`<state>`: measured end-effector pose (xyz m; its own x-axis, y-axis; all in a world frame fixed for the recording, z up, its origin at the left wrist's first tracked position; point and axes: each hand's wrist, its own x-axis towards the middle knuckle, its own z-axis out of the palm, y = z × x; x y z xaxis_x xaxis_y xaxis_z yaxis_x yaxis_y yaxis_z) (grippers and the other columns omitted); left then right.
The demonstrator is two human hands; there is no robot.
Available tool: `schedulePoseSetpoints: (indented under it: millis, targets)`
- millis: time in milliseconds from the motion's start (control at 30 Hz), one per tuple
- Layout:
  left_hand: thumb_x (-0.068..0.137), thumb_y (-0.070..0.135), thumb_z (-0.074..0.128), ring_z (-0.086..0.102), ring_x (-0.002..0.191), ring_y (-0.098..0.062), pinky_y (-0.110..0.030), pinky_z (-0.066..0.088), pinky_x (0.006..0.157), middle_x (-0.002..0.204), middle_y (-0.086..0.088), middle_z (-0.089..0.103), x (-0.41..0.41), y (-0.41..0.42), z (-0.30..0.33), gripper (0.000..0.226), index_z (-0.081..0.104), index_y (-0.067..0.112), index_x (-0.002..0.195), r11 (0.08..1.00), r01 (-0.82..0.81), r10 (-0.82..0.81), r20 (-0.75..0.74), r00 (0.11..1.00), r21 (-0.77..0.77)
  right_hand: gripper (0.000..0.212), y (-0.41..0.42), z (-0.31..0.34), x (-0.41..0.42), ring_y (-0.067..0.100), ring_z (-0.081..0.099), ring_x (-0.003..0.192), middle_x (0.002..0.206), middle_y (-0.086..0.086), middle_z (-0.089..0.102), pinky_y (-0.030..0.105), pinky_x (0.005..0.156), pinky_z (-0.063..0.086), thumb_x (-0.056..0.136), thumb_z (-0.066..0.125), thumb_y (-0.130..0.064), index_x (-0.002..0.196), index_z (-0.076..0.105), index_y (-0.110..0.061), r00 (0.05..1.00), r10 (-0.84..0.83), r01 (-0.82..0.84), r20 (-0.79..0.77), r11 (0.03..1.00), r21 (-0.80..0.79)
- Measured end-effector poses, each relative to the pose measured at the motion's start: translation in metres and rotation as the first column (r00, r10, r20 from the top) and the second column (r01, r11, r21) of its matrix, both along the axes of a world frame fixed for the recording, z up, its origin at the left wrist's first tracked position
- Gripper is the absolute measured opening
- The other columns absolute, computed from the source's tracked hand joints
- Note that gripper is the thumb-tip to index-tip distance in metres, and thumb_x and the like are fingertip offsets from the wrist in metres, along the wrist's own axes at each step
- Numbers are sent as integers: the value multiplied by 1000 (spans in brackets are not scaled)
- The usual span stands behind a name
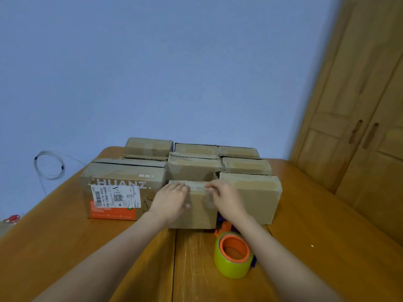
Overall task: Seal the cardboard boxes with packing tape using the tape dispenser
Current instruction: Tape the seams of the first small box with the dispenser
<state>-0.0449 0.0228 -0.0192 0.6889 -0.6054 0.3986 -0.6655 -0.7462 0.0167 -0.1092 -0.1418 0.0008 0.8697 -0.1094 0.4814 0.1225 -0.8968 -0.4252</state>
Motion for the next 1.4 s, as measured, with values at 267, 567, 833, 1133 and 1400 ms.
schedulePoseSetpoints:
  millis: [267, 567, 833, 1133, 1400]
  targets:
    - [94, 33, 56, 34, 140, -16, -30, 19, 116, 148, -3, 43, 0, 6, -14, 52, 41, 15, 140, 999, -4, 0, -61, 998, -51, 32, -24, -70, -46, 10, 45, 115, 121, -6, 51, 21, 84, 43, 94, 52, -19, 126, 54, -19, 973, -180, 165, -144, 980, -111]
    - [94, 31, 57, 34, 140, -16, -31, 17, 117, 147, -3, 44, -2, 5, -14, 51, 42, 14, 139, 998, -29, 26, -61, 998, -51, 41, -32, -70, -53, 16, 24, 132, 145, -9, 34, 31, 98, 42, 98, 42, -19, 136, 46, -34, 970, -42, -29, -239, 958, -286]
    - [94, 31, 56, 36, 138, -16, -31, 24, 114, 147, -2, 44, -1, 1, -11, 49, 41, 16, 139, 998, -60, 59, -53, 997, -15, 38, -32, -70, -55, 20, 14, 139, 157, -6, 20, 36, 100, 42, 100, 37, -26, 133, 55, -26, 940, -88, -53, -331, 917, -395]
    - [97, 30, 52, 47, 125, -22, -31, 38, 99, 135, -6, 53, 2, -10, -9, 40, 45, 12, 132, 985, -170, 170, -84, 982, 2, 33, -43, -72, -71, 16, 17, 137, 157, -8, 17, 31, 100, 42, 99, 37, -26, 120, 59, -13, 935, -158, 19, -317, 916, -401]
    - [96, 20, 54, 26, 143, -20, -30, 18, 116, 153, -7, 34, 6, -24, -15, 50, 35, 10, 141, 996, -73, 75, -37, 997, 50, 40, -55, -70, -79, 20, 14, 138, 157, -10, 19, 35, 104, 38, 100, 35, -24, 135, 52, -29, 922, -133, -23, -364, 919, -393]
